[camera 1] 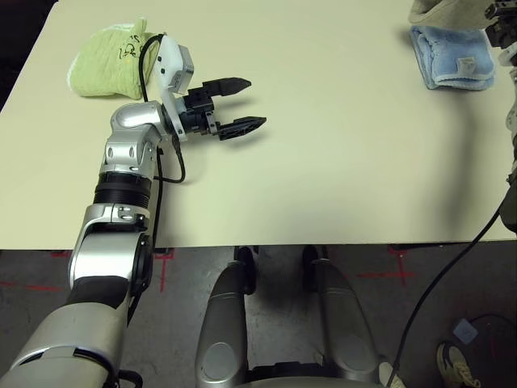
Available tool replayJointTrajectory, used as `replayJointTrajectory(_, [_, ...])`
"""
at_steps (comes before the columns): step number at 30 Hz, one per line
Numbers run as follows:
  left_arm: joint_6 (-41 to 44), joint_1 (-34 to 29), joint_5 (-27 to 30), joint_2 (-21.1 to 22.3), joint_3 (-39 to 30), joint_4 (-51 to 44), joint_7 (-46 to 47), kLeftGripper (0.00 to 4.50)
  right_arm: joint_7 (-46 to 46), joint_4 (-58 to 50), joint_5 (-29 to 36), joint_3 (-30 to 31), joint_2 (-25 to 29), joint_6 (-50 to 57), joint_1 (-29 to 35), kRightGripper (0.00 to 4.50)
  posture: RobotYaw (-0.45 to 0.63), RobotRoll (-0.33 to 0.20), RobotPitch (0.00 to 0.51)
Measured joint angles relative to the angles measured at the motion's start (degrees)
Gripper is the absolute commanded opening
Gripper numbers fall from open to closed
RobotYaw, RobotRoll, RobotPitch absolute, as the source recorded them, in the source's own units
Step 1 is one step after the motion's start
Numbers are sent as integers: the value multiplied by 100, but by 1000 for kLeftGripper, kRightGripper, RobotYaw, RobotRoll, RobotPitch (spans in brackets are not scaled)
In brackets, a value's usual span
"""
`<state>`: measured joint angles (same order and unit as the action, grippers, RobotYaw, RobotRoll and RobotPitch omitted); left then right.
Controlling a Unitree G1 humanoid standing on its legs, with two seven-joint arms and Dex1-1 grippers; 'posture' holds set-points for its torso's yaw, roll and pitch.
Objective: Fold the towel and set it aside.
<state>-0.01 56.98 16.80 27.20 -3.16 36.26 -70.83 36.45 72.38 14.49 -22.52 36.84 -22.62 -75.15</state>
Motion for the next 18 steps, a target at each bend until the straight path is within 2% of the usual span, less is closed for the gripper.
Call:
replayJointTrajectory(11, [89, -184, 8, 113, -45, -281, 92, 4500, -870, 65, -520, 156, 254, -643, 14, 39, 34, 0, 428])
replayJointTrajectory(18, [169, -240, 16, 124, -45, -430, 102, 4500, -964, 113, -650, 182, 398, -654, 197, 39, 33, 0, 431])
